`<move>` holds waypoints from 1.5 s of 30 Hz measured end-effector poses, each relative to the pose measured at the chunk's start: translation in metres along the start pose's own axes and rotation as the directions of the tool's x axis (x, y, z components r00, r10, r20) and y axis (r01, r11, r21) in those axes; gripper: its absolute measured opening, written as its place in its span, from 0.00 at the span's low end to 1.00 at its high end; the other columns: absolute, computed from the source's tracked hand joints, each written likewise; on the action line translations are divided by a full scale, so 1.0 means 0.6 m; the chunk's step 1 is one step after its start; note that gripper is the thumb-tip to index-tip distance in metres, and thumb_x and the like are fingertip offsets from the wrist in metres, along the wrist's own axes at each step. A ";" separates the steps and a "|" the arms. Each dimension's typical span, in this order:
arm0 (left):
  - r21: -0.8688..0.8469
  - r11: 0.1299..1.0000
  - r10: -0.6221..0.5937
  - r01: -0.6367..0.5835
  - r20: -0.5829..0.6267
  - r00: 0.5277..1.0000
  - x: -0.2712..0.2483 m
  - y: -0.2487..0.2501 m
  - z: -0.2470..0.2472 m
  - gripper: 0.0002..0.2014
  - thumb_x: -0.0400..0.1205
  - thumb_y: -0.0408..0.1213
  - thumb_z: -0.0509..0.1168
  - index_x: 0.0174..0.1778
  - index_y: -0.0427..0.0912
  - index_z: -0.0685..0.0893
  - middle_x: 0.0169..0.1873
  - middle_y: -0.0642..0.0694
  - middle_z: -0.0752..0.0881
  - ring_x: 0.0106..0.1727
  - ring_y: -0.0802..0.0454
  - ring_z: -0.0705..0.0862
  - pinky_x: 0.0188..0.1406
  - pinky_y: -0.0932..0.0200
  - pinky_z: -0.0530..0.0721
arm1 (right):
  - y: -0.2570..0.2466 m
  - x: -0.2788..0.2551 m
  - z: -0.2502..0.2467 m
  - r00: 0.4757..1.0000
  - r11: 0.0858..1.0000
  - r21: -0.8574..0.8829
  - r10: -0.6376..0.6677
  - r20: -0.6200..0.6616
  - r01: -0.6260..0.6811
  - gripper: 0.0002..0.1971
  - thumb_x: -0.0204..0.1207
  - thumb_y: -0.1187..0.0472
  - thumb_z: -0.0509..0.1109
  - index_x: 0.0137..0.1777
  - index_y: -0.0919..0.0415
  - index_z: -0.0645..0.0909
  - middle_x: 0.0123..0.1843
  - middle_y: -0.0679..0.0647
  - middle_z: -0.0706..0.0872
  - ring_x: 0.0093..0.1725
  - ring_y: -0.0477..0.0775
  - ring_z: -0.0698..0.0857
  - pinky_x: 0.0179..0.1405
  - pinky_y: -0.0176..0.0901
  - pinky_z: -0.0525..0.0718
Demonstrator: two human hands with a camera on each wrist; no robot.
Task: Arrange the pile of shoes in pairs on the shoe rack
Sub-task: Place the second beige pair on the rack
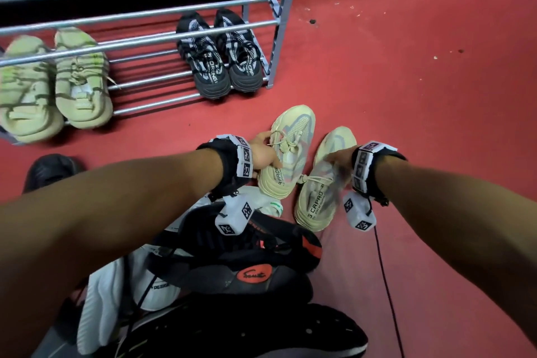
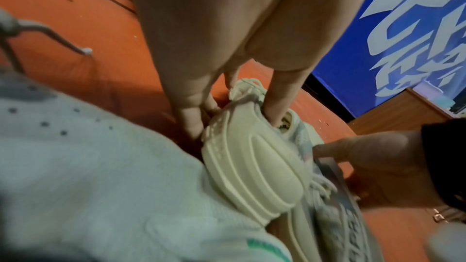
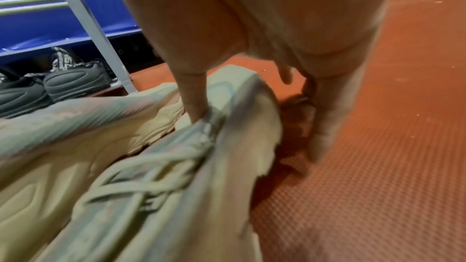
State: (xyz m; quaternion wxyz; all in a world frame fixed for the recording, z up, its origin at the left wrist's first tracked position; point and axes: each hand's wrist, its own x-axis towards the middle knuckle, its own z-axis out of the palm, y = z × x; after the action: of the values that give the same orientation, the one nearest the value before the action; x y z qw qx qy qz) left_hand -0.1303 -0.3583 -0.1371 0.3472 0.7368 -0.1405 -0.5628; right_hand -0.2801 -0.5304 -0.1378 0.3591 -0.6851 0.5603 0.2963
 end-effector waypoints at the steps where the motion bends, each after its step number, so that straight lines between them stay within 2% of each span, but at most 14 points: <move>1: -0.016 1.000 0.016 -0.017 -0.029 0.999 -0.009 0.001 0.002 0.47 0.71 0.24 0.72 0.83 0.57 0.62 0.67 0.43 0.84 0.59 0.36 0.87 0.51 0.42 0.90 | 0.000 0.009 0.001 0.999 0.997 0.071 0.030 0.014 -0.031 0.32 0.81 0.46 0.70 0.76 0.69 0.75 0.60 0.64 0.85 0.65 0.68 0.84 0.72 0.63 0.79; 3: -0.054 0.997 0.045 -0.050 -0.087 0.995 -0.016 -0.004 0.002 0.44 0.73 0.21 0.69 0.83 0.54 0.63 0.66 0.42 0.83 0.61 0.36 0.86 0.46 0.49 0.88 | -0.020 -0.001 0.000 0.996 0.999 0.030 0.047 -0.070 -0.046 0.23 0.81 0.47 0.71 0.65 0.66 0.79 0.57 0.60 0.86 0.62 0.65 0.85 0.72 0.62 0.80; 6: -0.102 0.990 0.086 -0.101 -0.144 0.986 -0.024 -0.008 -0.007 0.45 0.73 0.21 0.68 0.85 0.52 0.62 0.69 0.44 0.81 0.65 0.40 0.84 0.59 0.46 0.87 | -0.056 -0.038 -0.006 0.979 0.994 -0.067 -0.093 -0.179 0.082 0.11 0.85 0.57 0.66 0.51 0.67 0.75 0.75 0.63 0.78 0.77 0.67 0.76 0.79 0.60 0.70; 8: -0.119 0.985 0.105 -0.127 -0.180 0.978 -0.037 -0.005 -0.028 0.47 0.73 0.22 0.68 0.87 0.50 0.58 0.75 0.44 0.77 0.71 0.42 0.80 0.68 0.47 0.82 | -0.075 -0.019 -0.005 0.954 0.984 0.060 -0.144 -0.262 0.165 0.18 0.82 0.58 0.64 0.65 0.71 0.72 0.77 0.67 0.75 0.76 0.73 0.75 0.77 0.65 0.73; 10: -0.117 0.983 0.107 -0.138 -0.238 0.965 -0.053 -0.004 -0.055 0.47 0.75 0.24 0.67 0.88 0.49 0.54 0.78 0.44 0.74 0.73 0.42 0.78 0.70 0.49 0.80 | -0.094 -0.025 -0.006 0.928 0.959 0.182 -0.145 -0.342 0.217 0.21 0.74 0.58 0.64 0.67 0.57 0.70 0.62 0.67 0.84 0.56 0.73 0.87 0.54 0.67 0.89; 13: -0.092 0.988 0.086 -0.127 -0.355 0.931 -0.074 -0.009 -0.105 0.48 0.73 0.31 0.68 0.88 0.52 0.51 0.76 0.39 0.75 0.67 0.40 0.83 0.65 0.49 0.84 | -0.126 -0.081 -0.008 0.922 0.912 0.261 -0.231 -0.310 0.316 0.12 0.81 0.64 0.66 0.62 0.51 0.73 0.45 0.59 0.85 0.36 0.62 0.87 0.27 0.50 0.88; 16: -0.161 0.973 0.096 -0.166 -0.372 0.923 -0.104 -0.013 -0.145 0.44 0.76 0.26 0.65 0.87 0.51 0.55 0.58 0.40 0.85 0.45 0.48 0.86 0.36 0.66 0.85 | -0.148 -0.102 -0.005 0.913 0.872 0.315 -0.290 -0.285 0.375 0.14 0.81 0.63 0.68 0.65 0.56 0.78 0.51 0.63 0.88 0.46 0.68 0.90 0.43 0.65 0.91; 20: -0.157 0.969 0.112 -0.188 -0.401 0.909 -0.136 -0.038 -0.184 0.38 0.75 0.22 0.62 0.84 0.43 0.65 0.62 0.38 0.85 0.39 0.53 0.81 0.24 0.72 0.78 | -0.192 -0.126 -0.008 0.909 0.830 0.393 -0.290 -0.301 0.395 0.18 0.82 0.60 0.69 0.71 0.55 0.78 0.58 0.63 0.89 0.51 0.68 0.91 0.50 0.66 0.91; 22: -0.159 0.969 0.107 -0.187 -0.412 0.905 -0.151 -0.058 -0.199 0.36 0.75 0.21 0.61 0.82 0.42 0.69 0.48 0.44 0.86 0.32 0.56 0.76 0.16 0.73 0.72 | -0.216 -0.136 -0.004 0.909 0.797 0.449 -0.298 -0.290 0.404 0.17 0.81 0.58 0.69 0.69 0.57 0.79 0.58 0.64 0.90 0.52 0.70 0.91 0.51 0.69 0.90; 28: -0.210 0.963 0.062 -0.169 -0.438 0.897 -0.199 -0.097 -0.250 0.39 0.74 0.19 0.59 0.84 0.44 0.66 0.38 0.50 0.81 0.33 0.57 0.77 0.19 0.72 0.74 | -0.288 -0.160 0.059 0.917 0.779 0.484 -0.345 -0.200 0.398 0.16 0.80 0.56 0.71 0.65 0.61 0.81 0.56 0.63 0.91 0.52 0.67 0.92 0.52 0.68 0.91; 35: -0.234 0.960 0.039 -0.154 -0.435 0.900 -0.244 -0.157 -0.306 0.43 0.71 0.18 0.59 0.85 0.47 0.63 0.43 0.46 0.83 0.36 0.54 0.78 0.24 0.67 0.76 | -0.368 -0.198 0.145 0.829 0.760 0.349 -0.548 -0.108 0.548 0.04 0.81 0.58 0.71 0.53 0.56 0.84 0.56 0.61 0.91 0.52 0.64 0.91 0.58 0.59 0.89; 40: -0.253 0.956 0.018 -0.149 -0.456 0.890 -0.263 -0.173 -0.303 0.39 0.75 0.20 0.60 0.85 0.35 0.62 0.42 0.60 0.78 0.32 0.57 0.77 0.15 0.72 0.72 | -0.338 -0.211 0.198 0.863 0.861 0.310 -0.470 0.187 0.402 0.14 0.76 0.69 0.71 0.61 0.66 0.80 0.48 0.62 0.89 0.44 0.62 0.90 0.41 0.50 0.93; 42: -0.258 0.949 0.044 -0.182 -0.464 0.885 -0.267 -0.173 -0.299 0.43 0.75 0.19 0.59 0.87 0.46 0.57 0.45 0.52 0.83 0.25 0.60 0.77 0.14 0.71 0.71 | -0.301 -0.196 0.231 0.868 0.896 0.205 -0.436 0.238 0.394 0.29 0.66 0.66 0.78 0.68 0.58 0.75 0.59 0.64 0.88 0.52 0.70 0.90 0.48 0.67 0.91; 45: -0.245 0.935 0.101 -0.258 -0.512 0.853 -0.272 -0.177 -0.294 0.41 0.77 0.19 0.59 0.86 0.49 0.61 0.56 0.39 0.85 0.24 0.61 0.77 0.16 0.72 0.72 | -0.274 -0.194 0.248 0.863 0.865 0.242 -0.481 0.153 0.439 0.37 0.63 0.67 0.77 0.72 0.52 0.67 0.62 0.62 0.86 0.56 0.67 0.89 0.54 0.65 0.90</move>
State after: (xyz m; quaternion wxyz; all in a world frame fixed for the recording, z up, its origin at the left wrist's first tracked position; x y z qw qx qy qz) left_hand -0.0395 -0.1218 -0.0667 0.5324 0.7763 -0.0281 -0.3363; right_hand -0.1424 -0.3245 -0.1016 0.5428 -0.7251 0.3658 0.2142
